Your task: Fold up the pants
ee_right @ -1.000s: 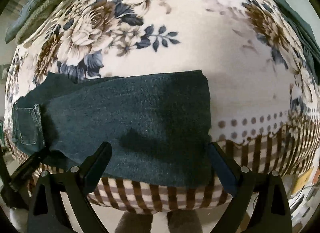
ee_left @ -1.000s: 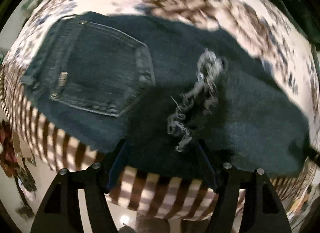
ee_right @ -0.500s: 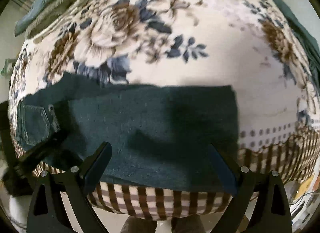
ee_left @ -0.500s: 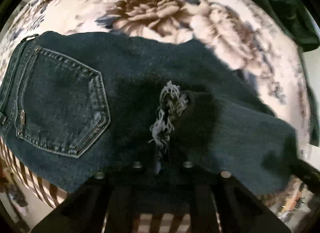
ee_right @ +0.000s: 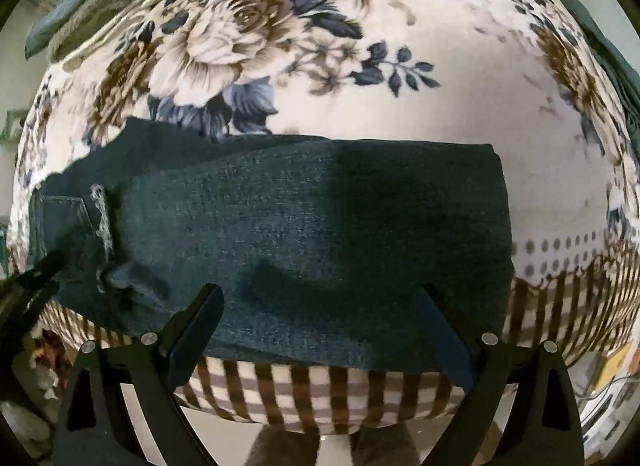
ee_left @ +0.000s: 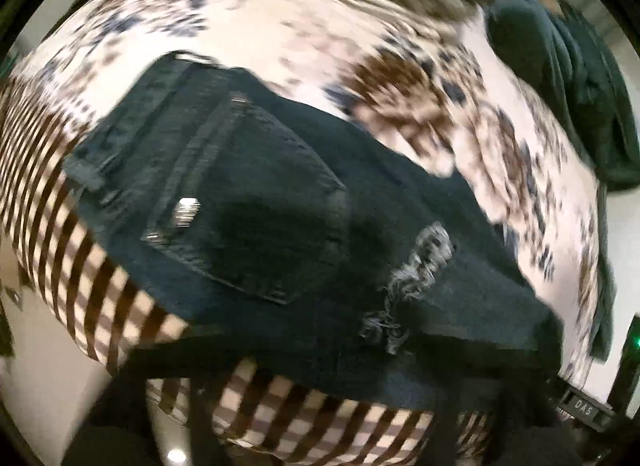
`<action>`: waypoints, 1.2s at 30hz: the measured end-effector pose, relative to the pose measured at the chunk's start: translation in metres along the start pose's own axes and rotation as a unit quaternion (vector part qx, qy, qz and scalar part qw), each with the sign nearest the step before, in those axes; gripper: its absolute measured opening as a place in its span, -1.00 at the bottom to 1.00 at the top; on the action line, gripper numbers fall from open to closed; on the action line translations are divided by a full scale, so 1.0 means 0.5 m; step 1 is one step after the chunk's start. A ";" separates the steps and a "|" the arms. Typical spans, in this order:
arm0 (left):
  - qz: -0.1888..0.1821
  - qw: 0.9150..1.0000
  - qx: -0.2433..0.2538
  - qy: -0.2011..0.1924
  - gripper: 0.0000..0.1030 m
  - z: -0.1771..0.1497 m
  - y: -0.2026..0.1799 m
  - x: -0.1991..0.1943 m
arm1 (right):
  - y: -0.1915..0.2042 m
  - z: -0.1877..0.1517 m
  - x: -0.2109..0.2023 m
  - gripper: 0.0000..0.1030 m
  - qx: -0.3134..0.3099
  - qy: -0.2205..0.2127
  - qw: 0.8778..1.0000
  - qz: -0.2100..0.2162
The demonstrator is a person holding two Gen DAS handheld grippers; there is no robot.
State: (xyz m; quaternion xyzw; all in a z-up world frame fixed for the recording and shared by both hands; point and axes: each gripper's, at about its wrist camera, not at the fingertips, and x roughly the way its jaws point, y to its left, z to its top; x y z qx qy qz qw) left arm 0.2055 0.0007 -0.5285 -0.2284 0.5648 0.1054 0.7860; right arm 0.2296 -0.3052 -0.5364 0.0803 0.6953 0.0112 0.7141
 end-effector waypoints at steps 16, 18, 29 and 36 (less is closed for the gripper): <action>-0.133 0.905 -0.397 -0.072 0.99 0.023 0.357 0.099 | 0.005 0.025 -0.001 0.90 -0.011 -0.007 0.997 -0.070; -0.126 0.911 -0.386 -0.074 0.99 0.045 0.349 0.111 | 0.008 0.025 0.010 0.90 -0.008 -0.007 0.997 -0.077; -0.076 0.935 -0.324 -0.118 -0.29 0.041 0.330 0.041 | 0.072 0.016 0.030 0.90 -0.024 -0.011 0.993 -0.118; -0.150 0.898 -0.395 -0.125 -0.14 0.018 0.355 0.040 | 0.081 0.008 0.020 0.90 -0.031 -0.006 0.996 -0.089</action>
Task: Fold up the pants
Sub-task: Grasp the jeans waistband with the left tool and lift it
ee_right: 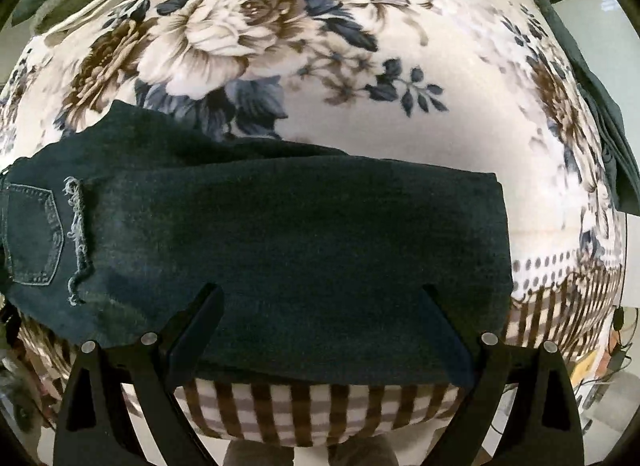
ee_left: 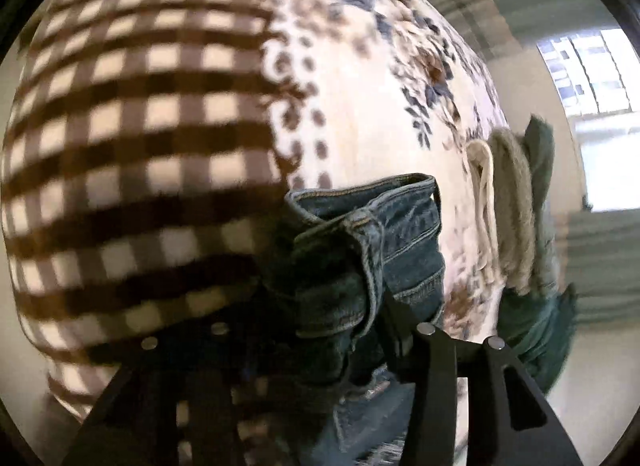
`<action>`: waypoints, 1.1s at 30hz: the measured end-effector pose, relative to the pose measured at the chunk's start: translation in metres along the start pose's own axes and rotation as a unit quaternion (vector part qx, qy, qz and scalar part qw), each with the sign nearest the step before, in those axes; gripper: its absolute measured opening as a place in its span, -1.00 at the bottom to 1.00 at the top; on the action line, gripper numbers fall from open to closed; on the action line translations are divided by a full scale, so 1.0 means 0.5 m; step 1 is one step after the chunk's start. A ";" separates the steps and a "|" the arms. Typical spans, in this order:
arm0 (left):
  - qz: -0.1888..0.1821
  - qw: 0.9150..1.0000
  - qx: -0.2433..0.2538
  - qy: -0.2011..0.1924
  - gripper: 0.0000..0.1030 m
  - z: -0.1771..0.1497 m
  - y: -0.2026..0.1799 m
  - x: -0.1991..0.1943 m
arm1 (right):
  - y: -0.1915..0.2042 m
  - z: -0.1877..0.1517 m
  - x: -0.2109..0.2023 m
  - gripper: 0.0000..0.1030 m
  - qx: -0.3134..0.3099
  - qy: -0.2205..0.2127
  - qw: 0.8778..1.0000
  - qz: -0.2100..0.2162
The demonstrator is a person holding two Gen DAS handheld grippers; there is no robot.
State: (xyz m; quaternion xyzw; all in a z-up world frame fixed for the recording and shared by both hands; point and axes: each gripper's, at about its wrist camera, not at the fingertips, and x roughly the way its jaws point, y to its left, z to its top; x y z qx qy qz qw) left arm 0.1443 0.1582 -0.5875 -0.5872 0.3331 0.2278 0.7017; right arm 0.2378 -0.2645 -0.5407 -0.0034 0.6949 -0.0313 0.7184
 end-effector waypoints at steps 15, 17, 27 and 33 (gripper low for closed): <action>-0.024 0.999 -0.005 0.022 0.49 -0.011 -0.006 0.091 | -0.057 0.001 0.020 0.90 0.004 0.016 1.000 0.002; -0.014 1.000 -0.005 0.019 0.50 -0.006 -0.015 0.099 | -0.058 0.003 0.025 0.90 0.006 0.018 1.000 0.006; -0.025 0.989 0.134 -0.055 -0.63 -0.062 -0.141 -0.011 | -0.068 0.007 0.029 0.90 0.002 0.023 1.000 -0.014; -0.032 0.964 0.253 -0.079 -0.66 -0.150 -0.257 -0.104 | -0.108 0.010 0.031 0.91 0.014 0.026 1.000 -0.012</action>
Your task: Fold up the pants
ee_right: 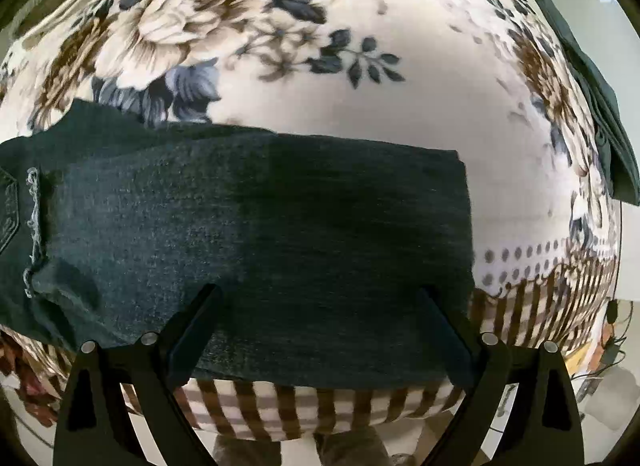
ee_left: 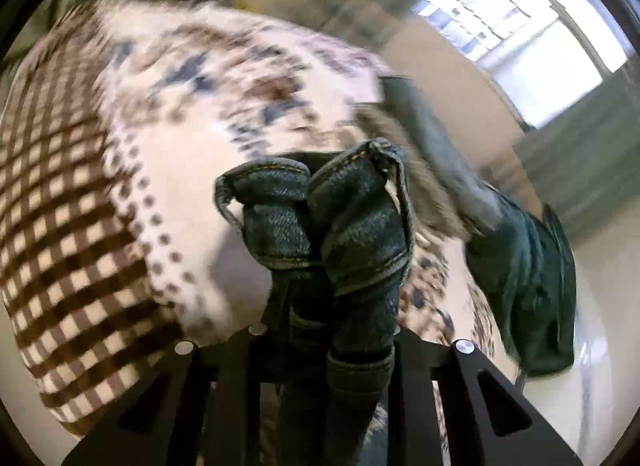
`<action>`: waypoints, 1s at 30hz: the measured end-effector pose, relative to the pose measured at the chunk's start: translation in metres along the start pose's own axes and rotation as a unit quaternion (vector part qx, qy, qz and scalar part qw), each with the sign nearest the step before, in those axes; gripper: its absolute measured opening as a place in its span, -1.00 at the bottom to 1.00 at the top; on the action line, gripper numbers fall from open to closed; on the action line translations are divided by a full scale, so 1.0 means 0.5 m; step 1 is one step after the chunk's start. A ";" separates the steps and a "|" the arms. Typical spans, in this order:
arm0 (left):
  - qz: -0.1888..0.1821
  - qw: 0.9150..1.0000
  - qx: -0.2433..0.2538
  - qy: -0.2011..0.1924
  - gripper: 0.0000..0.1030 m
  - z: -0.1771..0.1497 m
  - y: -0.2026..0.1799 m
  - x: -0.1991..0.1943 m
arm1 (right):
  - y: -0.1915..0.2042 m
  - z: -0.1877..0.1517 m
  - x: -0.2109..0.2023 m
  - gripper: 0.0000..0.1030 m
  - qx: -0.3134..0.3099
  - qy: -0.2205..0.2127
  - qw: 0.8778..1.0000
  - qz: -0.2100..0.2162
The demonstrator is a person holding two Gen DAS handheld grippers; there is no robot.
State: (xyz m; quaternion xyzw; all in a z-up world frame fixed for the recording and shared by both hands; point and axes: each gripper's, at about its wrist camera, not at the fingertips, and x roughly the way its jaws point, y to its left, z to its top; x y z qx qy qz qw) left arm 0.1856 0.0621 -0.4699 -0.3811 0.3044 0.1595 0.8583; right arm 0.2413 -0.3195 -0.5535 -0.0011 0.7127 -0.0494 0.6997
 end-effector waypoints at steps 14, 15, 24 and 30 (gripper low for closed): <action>-0.083 0.956 0.264 0.102 -0.68 -0.272 -0.393 -0.126 | -0.288 -0.019 -0.039 0.91 0.090 -0.040 0.993 0.070; -0.082 0.950 0.279 0.117 -0.69 -0.306 -0.409 -0.119 | -0.311 -0.018 -0.038 0.91 0.097 -0.041 0.992 0.066; -0.026 0.900 0.364 0.238 -0.69 -0.557 -0.442 0.013 | -0.544 -0.078 0.024 0.91 0.188 -0.027 0.981 0.049; 0.027 0.871 0.411 0.268 -0.66 -0.607 -0.465 0.040 | -0.614 -0.106 0.053 0.91 0.228 -0.014 0.969 0.091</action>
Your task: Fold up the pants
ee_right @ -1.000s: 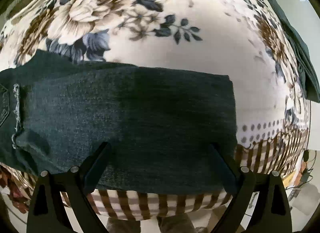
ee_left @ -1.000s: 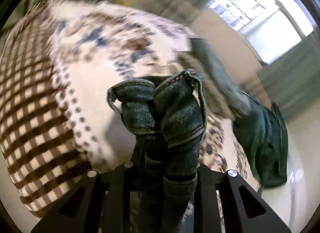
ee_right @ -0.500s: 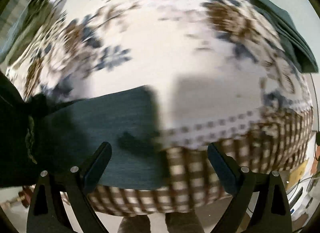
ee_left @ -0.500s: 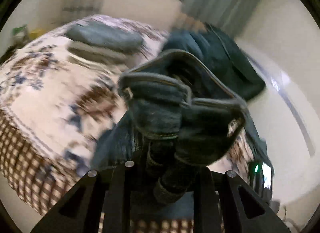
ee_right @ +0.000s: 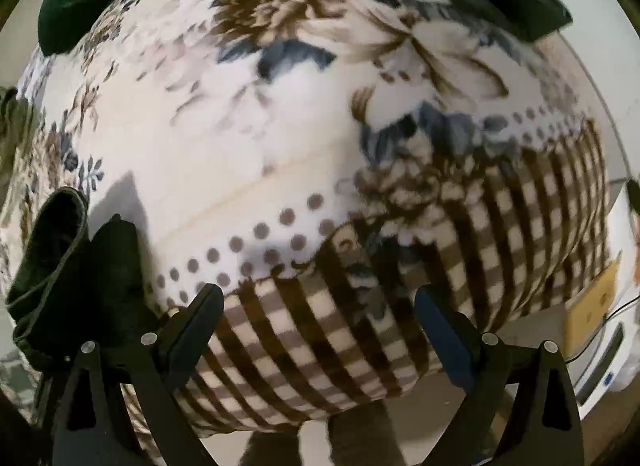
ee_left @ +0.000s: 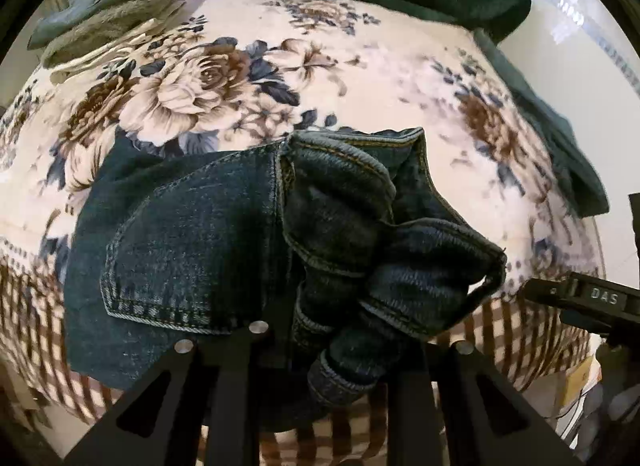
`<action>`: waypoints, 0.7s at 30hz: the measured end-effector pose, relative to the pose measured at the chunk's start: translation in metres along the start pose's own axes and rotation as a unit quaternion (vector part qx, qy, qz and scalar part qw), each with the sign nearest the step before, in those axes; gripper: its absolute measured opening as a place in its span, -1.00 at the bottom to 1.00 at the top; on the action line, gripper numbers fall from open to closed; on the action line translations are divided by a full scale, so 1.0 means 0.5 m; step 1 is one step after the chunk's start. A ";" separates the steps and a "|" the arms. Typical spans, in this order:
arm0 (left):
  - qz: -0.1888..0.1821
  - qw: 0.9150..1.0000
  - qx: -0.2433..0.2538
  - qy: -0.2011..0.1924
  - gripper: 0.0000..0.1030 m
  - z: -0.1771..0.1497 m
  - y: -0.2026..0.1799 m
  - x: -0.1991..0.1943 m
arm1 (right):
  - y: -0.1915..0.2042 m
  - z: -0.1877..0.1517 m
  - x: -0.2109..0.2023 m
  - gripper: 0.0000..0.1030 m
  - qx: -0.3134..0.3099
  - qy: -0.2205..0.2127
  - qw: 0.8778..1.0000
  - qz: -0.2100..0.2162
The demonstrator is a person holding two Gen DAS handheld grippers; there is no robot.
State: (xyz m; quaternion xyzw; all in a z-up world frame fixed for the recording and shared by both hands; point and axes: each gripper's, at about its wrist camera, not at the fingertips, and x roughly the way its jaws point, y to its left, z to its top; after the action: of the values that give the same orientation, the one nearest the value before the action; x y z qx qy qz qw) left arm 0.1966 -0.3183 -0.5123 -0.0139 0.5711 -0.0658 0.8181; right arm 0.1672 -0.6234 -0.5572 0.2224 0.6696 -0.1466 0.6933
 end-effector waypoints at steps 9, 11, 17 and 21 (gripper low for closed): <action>-0.006 0.999 0.013 0.043 0.38 0.044 -0.028 -0.067 | 0.010 0.009 -0.019 0.91 0.024 0.031 0.988 0.153; 0.009 0.999 0.021 0.039 0.41 0.043 -0.029 -0.087 | 0.037 0.017 -0.031 0.91 0.012 0.031 0.984 0.176; 0.049 0.997 0.019 0.052 0.43 0.038 0.018 -0.116 | 0.161 0.033 -0.058 0.91 -0.034 0.050 0.968 0.243; 0.015 0.998 -0.003 0.055 0.43 0.032 0.054 -0.170 | 0.225 0.029 -0.056 0.91 -0.046 0.071 0.957 0.276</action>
State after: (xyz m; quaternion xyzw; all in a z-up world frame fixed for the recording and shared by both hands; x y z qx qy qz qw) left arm 0.1852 -0.2816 -0.4300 -0.0042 0.6158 -0.0522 0.7861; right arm 0.2346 -0.5369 -0.5169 0.3762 0.6354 0.0978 0.6672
